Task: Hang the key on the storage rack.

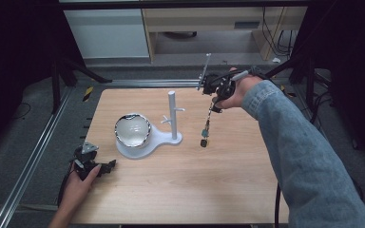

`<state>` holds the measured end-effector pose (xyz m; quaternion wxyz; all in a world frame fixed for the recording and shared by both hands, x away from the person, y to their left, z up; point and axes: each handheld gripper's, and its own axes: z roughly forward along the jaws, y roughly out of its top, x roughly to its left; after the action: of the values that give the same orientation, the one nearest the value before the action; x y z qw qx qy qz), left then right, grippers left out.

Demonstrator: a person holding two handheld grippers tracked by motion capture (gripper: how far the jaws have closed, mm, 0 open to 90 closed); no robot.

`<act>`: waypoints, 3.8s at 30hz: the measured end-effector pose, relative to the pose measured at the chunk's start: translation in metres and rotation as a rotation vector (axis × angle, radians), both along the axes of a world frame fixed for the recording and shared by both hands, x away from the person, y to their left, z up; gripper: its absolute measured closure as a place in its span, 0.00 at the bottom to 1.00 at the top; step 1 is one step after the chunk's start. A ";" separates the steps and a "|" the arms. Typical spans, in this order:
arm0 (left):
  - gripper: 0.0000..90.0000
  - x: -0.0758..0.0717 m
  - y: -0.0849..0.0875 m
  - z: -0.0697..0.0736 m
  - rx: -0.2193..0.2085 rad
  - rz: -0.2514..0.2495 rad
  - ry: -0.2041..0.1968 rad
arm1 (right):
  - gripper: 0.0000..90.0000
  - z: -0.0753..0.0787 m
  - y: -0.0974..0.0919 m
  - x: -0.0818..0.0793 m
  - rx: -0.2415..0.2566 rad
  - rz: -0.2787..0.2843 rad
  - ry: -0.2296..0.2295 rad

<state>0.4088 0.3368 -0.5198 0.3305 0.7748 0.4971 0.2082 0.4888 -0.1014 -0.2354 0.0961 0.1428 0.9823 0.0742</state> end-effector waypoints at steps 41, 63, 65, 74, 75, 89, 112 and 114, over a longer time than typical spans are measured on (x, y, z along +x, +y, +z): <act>0.00 0.000 0.000 0.000 0.000 0.000 0.000 | 0.99 0.013 0.038 0.005 0.000 0.051 0.001; 0.00 0.000 0.000 0.000 0.000 0.000 0.000 | 0.99 0.004 0.062 0.016 0.014 0.052 0.008; 0.00 0.000 0.000 0.000 0.000 0.000 0.000 | 0.99 0.003 0.064 0.017 0.018 0.046 0.008; 0.00 0.000 0.000 0.000 0.001 0.000 0.000 | 0.99 -0.001 0.070 0.023 0.023 0.034 0.015; 0.00 0.000 0.000 0.000 0.000 0.000 0.000 | 0.99 -0.002 0.070 0.024 0.023 0.035 0.014; 0.00 0.000 0.000 0.000 0.000 0.000 0.000 | 0.99 -0.011 0.075 0.034 0.018 0.019 0.029; 0.00 0.000 0.000 0.000 0.000 0.000 0.000 | 0.99 -0.029 0.079 0.050 0.060 0.004 0.067; 0.00 0.000 0.000 0.000 0.000 0.000 0.000 | 0.99 -0.030 0.078 0.052 0.066 0.001 0.069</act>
<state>0.4088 0.3368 -0.5198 0.3304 0.7749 0.4969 0.2083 0.5411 -0.0232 -0.2658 0.0575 0.1476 0.9821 0.1018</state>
